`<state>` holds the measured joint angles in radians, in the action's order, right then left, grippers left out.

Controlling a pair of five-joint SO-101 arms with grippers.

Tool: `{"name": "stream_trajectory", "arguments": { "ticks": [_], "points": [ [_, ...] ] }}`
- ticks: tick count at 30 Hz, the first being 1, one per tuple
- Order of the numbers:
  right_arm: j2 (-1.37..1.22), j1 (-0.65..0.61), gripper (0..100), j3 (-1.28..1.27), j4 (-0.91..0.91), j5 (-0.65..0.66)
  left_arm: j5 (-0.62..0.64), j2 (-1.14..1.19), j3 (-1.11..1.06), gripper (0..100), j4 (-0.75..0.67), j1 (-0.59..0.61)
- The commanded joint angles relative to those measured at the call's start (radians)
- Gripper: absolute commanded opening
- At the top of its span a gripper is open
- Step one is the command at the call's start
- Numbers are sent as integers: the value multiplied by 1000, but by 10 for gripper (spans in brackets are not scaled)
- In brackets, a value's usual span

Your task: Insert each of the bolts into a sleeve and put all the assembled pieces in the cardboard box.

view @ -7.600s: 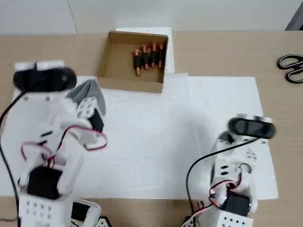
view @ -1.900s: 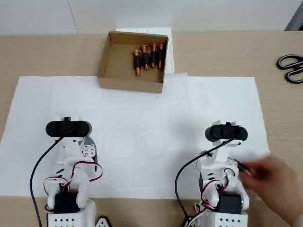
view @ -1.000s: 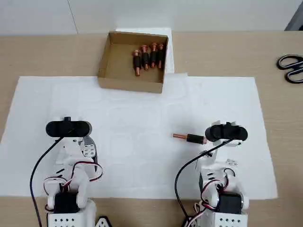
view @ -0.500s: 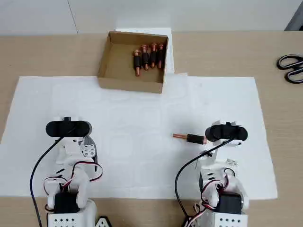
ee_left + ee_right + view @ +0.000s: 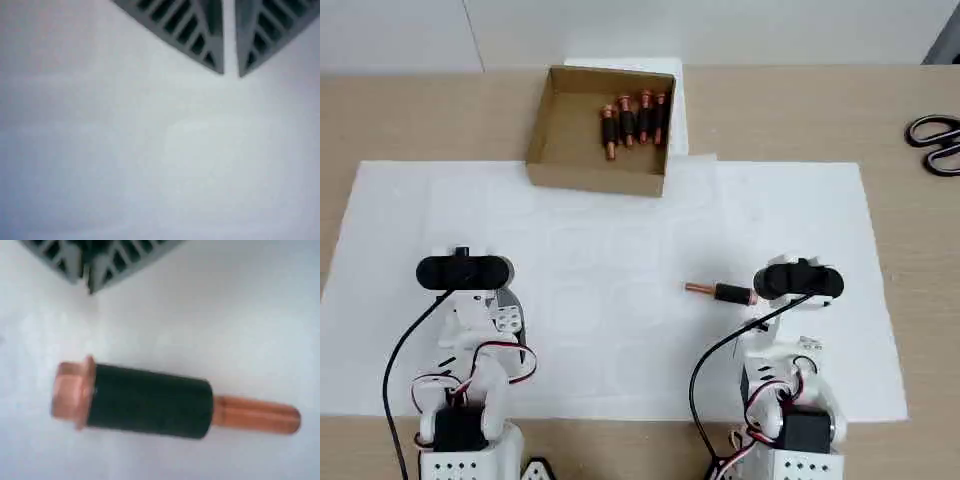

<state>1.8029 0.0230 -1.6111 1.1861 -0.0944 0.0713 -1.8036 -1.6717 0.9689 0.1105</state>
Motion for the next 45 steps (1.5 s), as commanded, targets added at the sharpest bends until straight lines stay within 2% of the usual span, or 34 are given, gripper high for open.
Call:
{"name": "stream_trajectory", "arguments": {
  "ticks": [1,17,28,35,40,45],
  "points": [
    [12,-2,6,5,-7,2,2,-12,5,6,-23,3],
    [10,4,5,14,-4,6,-2,-12,5,6,-23,-3],
    [-45,4,4,318,2,63,3,-12,7,6,-31,-3],
    [-475,2,4,537,-5,60,-2,-8,67,6,-25,6],
    [-881,1,4,841,73,-110,-2,-6,251,6,-5,5],
    [-1188,-24,4,1071,217,-236,-2,-6,318,6,20,5]
  ]
}}
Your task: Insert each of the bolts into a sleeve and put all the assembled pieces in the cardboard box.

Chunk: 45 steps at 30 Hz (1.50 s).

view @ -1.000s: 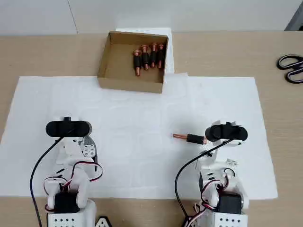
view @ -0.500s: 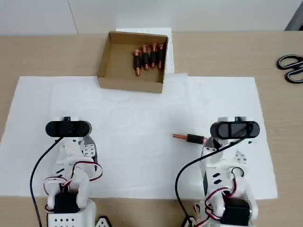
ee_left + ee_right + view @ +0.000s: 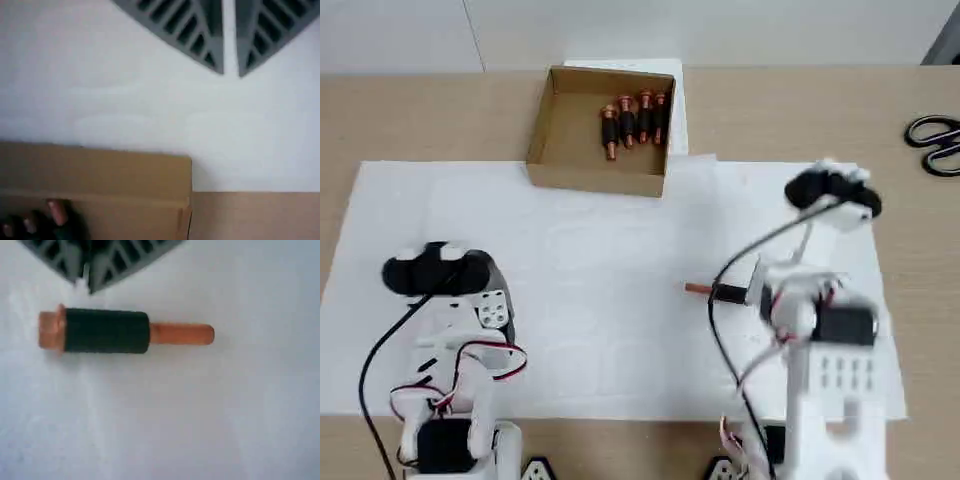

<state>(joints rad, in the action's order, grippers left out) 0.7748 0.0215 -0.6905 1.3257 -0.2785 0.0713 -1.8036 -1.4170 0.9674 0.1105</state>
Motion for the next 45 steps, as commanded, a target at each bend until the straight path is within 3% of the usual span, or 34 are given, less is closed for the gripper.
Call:
{"name": "stream_trajectory", "arguments": {
  "ticks": [1,7,10,14,17,21,30,40,45],
  "points": [
    [-202,-45,4,189,120,-54,-3,-6,73,6,35,5],
    [-349,-170,4,404,268,-57,-25,29,163,6,118,6],
    [-392,-156,4,493,262,-109,-18,126,216,6,118,57],
    [-441,-67,7,568,272,-305,-17,319,314,6,60,150],
    [-452,-5,7,577,262,-321,-11,476,410,6,52,192],
    [-450,-5,7,575,326,-399,89,663,539,6,55,226],
    [-452,-51,8,436,317,-694,245,965,711,6,52,219],
    [-579,-54,8,377,271,-752,245,1031,759,6,12,74],
    [-676,-58,9,379,223,-769,245,1033,757,6,-23,69]
  ]
}}
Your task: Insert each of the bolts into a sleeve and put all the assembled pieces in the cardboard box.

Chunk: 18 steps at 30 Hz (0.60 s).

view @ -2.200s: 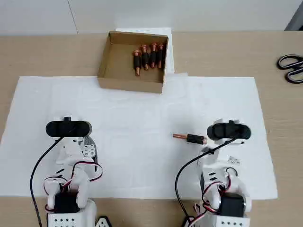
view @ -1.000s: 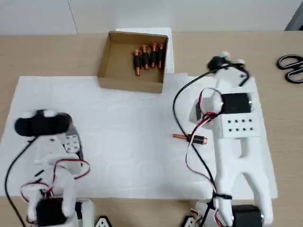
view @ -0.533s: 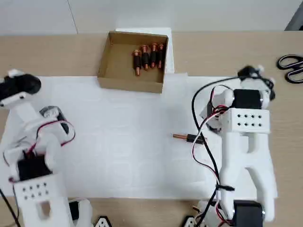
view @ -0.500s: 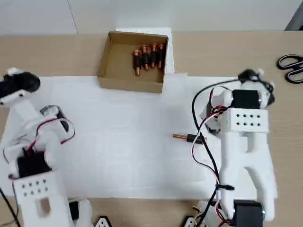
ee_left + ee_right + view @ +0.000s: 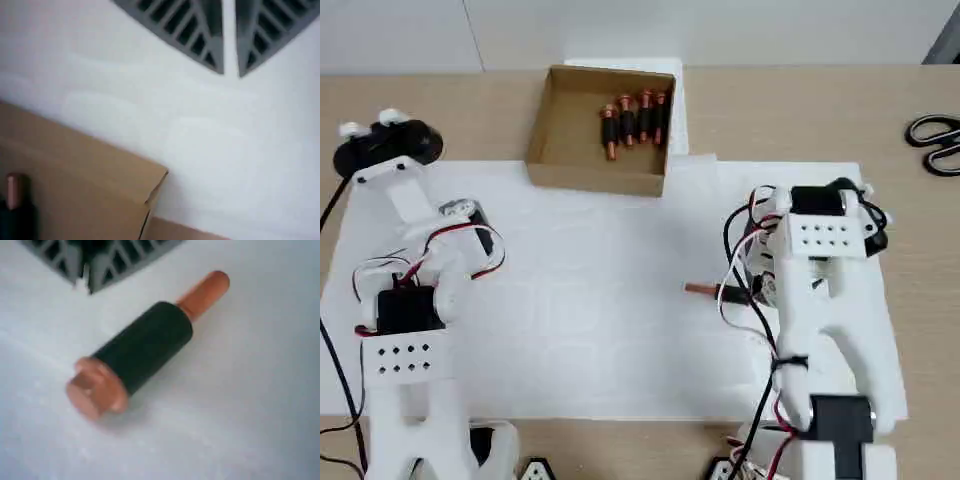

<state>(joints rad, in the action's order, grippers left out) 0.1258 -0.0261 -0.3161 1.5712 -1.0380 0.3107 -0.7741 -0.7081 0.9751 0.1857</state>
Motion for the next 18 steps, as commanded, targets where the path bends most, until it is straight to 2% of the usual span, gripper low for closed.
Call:
{"name": "stream_trajectory", "arguments": {
  "ticks": [1,4,9,11,18],
  "points": [
    [-41,-12,9,5,-24,-9,6,3,47,6,-31,-6],
    [-58,-54,31,6,-27,-9,6,3,47,6,-31,-6],
    [-58,-170,227,51,-18,-8,6,3,50,6,-31,-6],
    [-58,-200,277,57,-18,-9,6,3,50,6,-31,-6],
    [-64,-188,284,57,-27,-9,6,3,48,6,-31,-6]
  ]
}}
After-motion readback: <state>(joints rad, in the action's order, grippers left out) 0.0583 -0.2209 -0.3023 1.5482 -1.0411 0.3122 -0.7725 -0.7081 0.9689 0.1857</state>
